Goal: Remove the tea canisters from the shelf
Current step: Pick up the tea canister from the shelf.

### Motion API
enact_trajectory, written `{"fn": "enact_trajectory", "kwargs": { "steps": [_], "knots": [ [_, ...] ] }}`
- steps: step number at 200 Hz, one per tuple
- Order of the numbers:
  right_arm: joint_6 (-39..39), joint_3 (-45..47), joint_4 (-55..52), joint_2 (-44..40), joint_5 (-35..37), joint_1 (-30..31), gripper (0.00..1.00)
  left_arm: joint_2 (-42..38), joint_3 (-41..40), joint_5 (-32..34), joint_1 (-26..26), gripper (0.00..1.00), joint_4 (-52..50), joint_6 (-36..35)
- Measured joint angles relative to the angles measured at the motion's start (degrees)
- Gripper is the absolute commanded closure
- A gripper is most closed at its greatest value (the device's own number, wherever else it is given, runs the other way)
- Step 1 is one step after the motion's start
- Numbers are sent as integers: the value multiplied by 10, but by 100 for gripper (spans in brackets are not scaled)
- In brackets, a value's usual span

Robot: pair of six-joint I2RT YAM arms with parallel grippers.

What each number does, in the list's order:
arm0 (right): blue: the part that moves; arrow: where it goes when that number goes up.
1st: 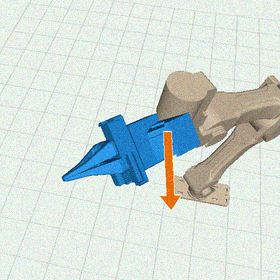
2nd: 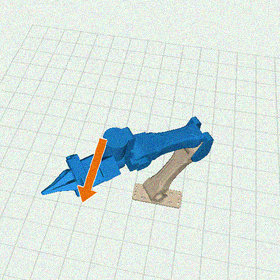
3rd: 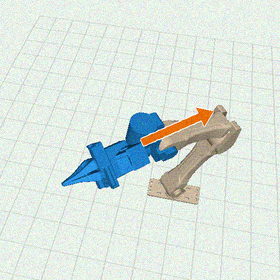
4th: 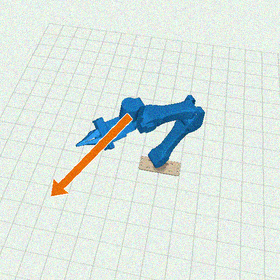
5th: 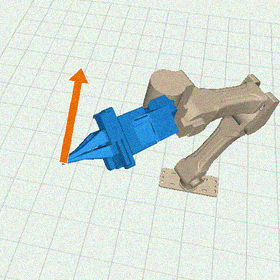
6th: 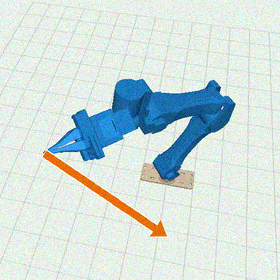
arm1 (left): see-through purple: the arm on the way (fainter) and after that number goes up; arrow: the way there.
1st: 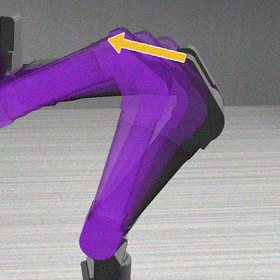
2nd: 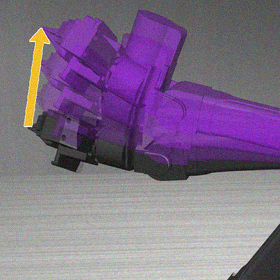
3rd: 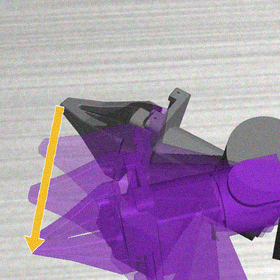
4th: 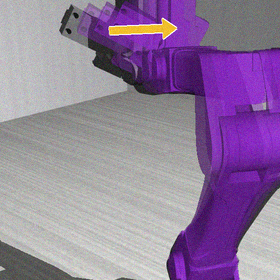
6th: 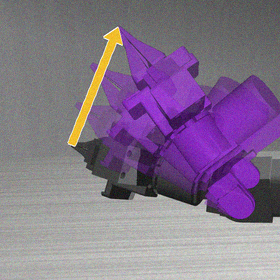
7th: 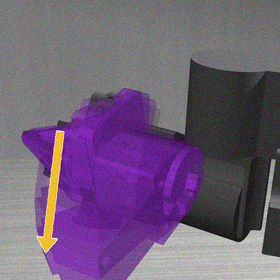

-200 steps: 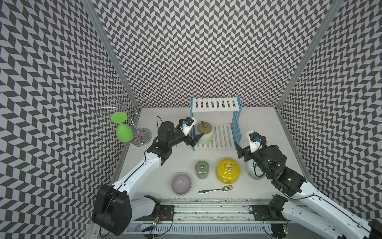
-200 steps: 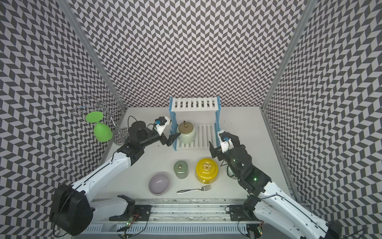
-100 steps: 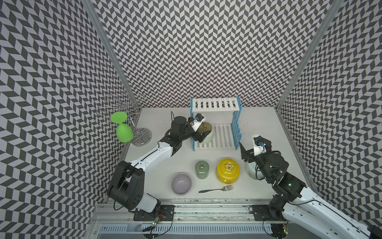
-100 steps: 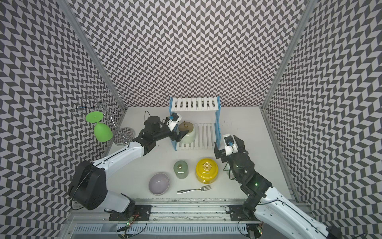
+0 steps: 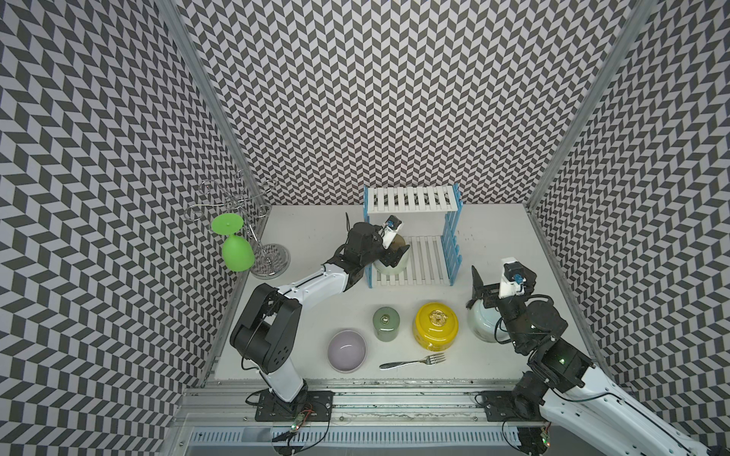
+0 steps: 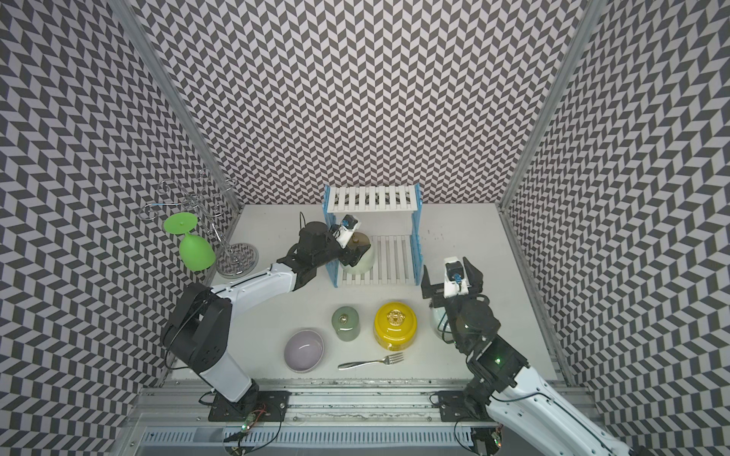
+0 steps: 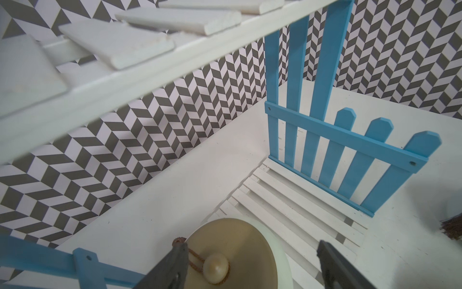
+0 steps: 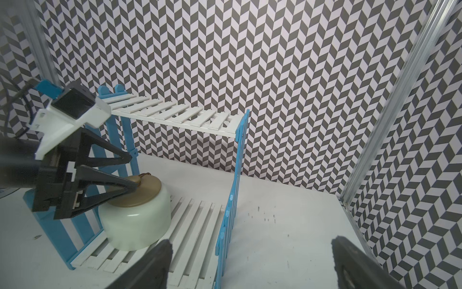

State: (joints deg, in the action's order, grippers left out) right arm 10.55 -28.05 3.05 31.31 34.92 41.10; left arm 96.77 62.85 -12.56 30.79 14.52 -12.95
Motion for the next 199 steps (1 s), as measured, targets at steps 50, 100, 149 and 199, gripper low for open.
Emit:
{"fn": "enact_trajectory", "kwargs": {
  "steps": [50, 100, 149, 199],
  "knots": [
    [0, 5, 1, -3, 2, 0, 0, 39, 22, 35, -1, 24, 12, -2],
    [0, 7, 1, -3, 1, 0, 0, 84, 60, 52, -2, 34, 2, 7],
    [4, 8, 2, -3, 1, -2, 0, 103, 75, 54, -2, 40, -14, 17],
    [4, 10, 3, -10, 1, -4, 0, 106, 75, 64, -11, 43, -28, 32]
  ]
}}
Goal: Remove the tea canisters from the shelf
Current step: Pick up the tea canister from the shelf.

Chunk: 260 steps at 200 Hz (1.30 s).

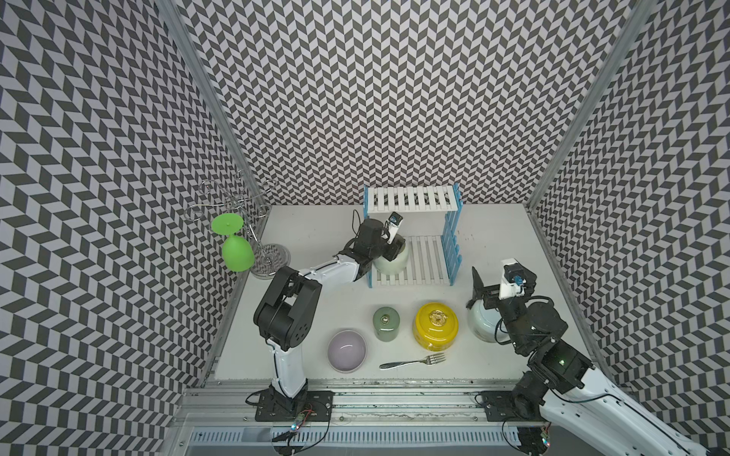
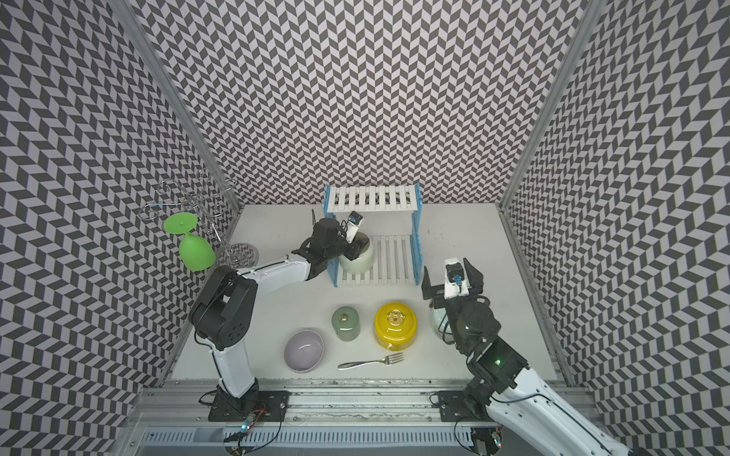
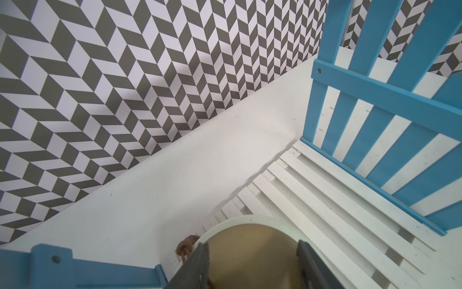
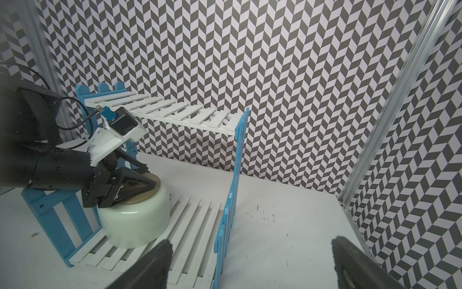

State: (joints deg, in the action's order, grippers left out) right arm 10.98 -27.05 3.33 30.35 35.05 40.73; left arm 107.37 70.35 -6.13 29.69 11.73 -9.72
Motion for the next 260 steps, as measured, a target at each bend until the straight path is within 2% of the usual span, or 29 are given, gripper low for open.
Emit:
{"fn": "enact_trajectory", "kwargs": {
  "steps": [24, 39, 54, 96, 180, 260],
  "knots": [
    [0, 0, 0, -4, 0, 0, 0, 0, 0, -3, -2, 47, -3, 4],
    [0, 0, 2, -6, 0, 0, 0, 1, 5, -6, -2, 54, -10, 4],
    [0, 0, 2, -7, 1, 0, 0, 2, 8, -7, -4, 64, -13, 4],
    [1, 0, 3, -12, 1, -1, 0, 2, 10, -5, -6, 100, -15, 0],
    [2, 0, 7, -14, 2, -2, 0, 0, 10, -13, -8, 100, -17, -9],
    [2, 0, 10, -15, 1, -4, 0, -7, 10, -62, -12, 100, -36, -39]
  ]
}}
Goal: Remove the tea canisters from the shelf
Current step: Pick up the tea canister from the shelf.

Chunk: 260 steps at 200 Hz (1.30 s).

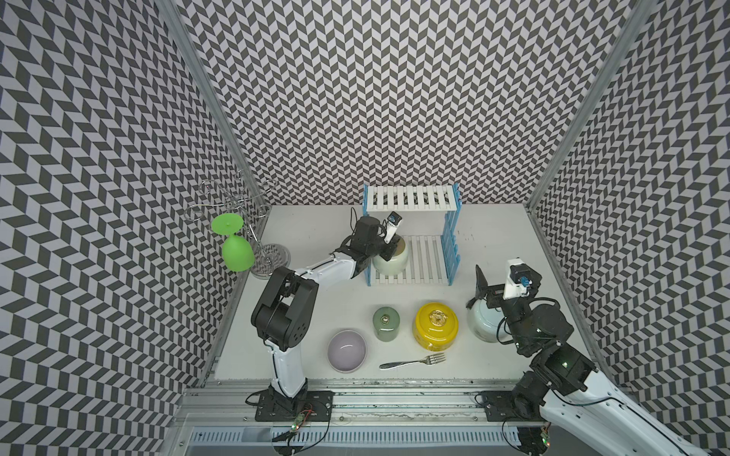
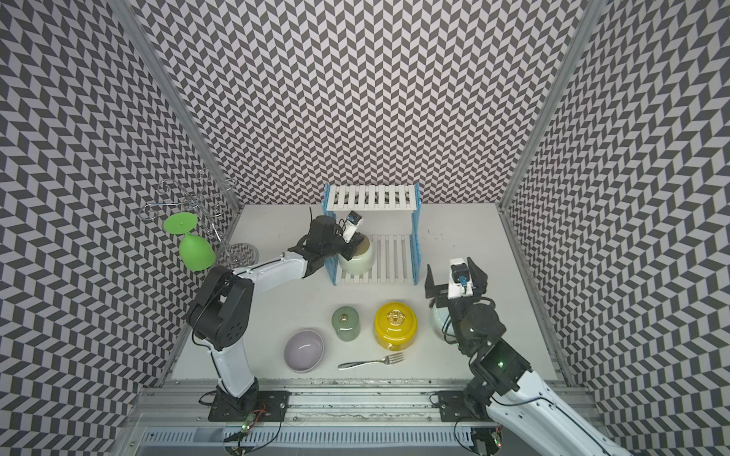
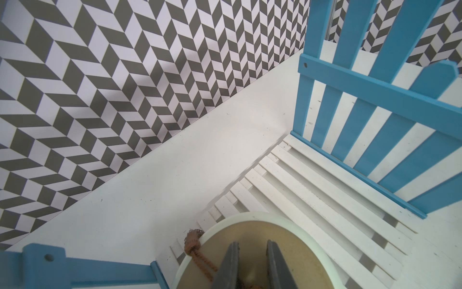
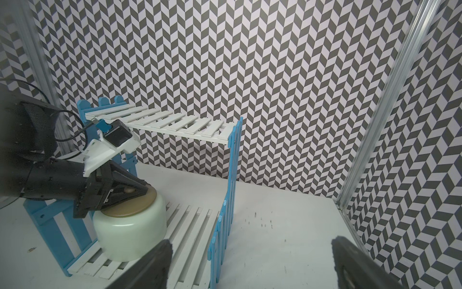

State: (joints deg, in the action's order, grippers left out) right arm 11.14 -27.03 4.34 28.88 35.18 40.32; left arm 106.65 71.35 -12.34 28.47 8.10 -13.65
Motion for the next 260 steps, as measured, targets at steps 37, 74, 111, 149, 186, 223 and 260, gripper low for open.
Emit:
{"fn": "enact_trajectory", "kwargs": {
  "steps": [37, 74, 111, 149, 186, 223, 260],
  "knots": [
    [0, 1, 1, 0, 0, 0, 0, -4, 0, -26, -4, 100, -10, -29],
    [0, 7, 3, 0, 0, 0, 0, -9, 0, -55, -10, 100, -24, -45],
    [0, 7, 4, 0, 0, 0, 0, -19, 0, -81, -14, 100, -45, -49],
    [0, 7, 4, 0, 0, 0, 0, -31, 8, -111, -13, 100, -84, -48],
    [0, 7, 4, 0, 0, 0, 0, -45, 49, -137, -11, 100, -121, -50],
    [0, 7, 4, 0, 0, -1, 0, -83, 86, -160, -10, 100, -151, -56],
    [0, 7, 4, 0, 0, -1, 0, -122, 112, -183, -7, 100, -195, -74]
  ]
}}
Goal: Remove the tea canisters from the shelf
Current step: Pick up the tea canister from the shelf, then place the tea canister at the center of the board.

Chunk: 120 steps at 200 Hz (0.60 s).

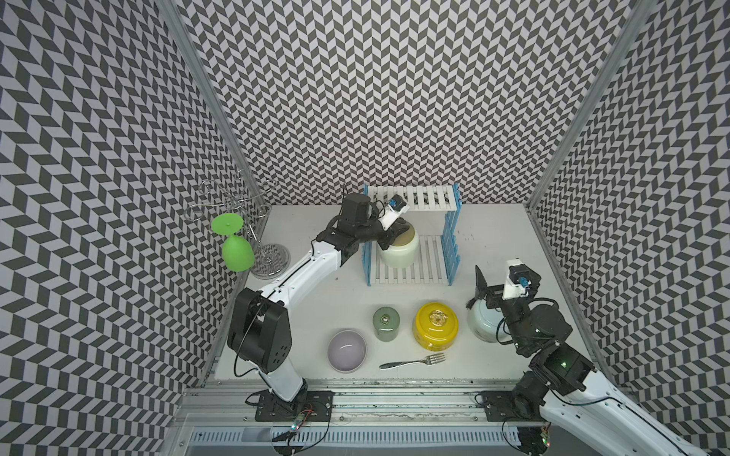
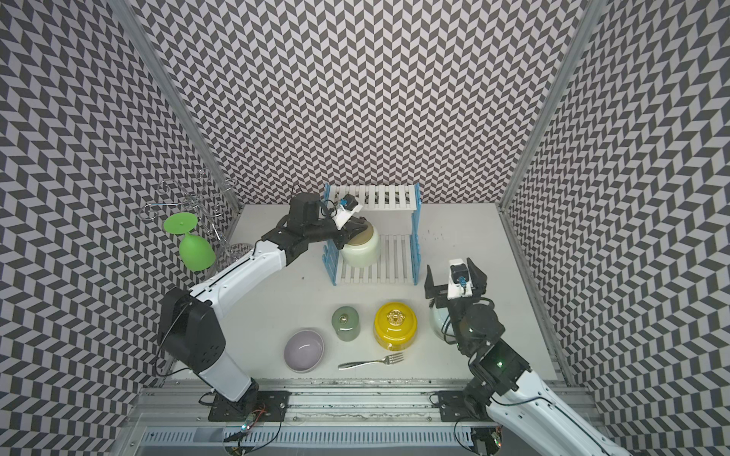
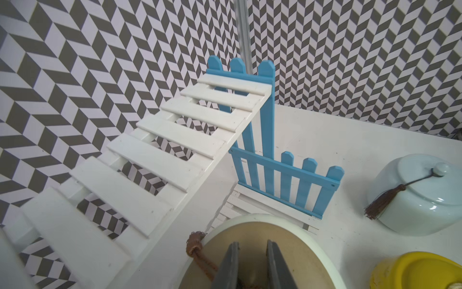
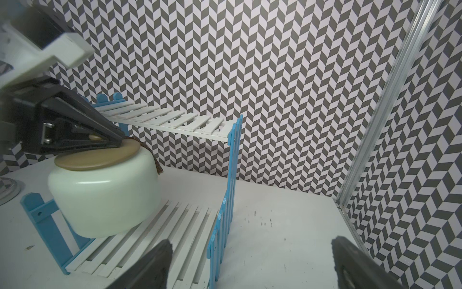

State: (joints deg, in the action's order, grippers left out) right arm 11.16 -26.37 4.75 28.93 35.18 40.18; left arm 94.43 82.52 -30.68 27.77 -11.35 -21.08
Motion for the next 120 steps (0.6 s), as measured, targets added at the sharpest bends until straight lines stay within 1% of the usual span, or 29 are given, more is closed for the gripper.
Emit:
{"fn": "enact_trajectory", "kwargs": {
  "steps": [44, 77, 99, 120],
  "knots": [
    [0, 1, 0, 0, 0, 0, 0, -40, 24, -38, -2, 100, -103, -40],
    [1, 2, 0, 4, 0, -2, 0, -86, 29, -65, -14, 100, -192, -75],
    [1, 3, 1, 6, 0, -2, 0, -125, 28, -75, -31, 100, -243, -97],
    [2, 3, 1, 7, 0, -2, 0, -165, 17, -79, -58, 100, -267, -112]
  ]
}}
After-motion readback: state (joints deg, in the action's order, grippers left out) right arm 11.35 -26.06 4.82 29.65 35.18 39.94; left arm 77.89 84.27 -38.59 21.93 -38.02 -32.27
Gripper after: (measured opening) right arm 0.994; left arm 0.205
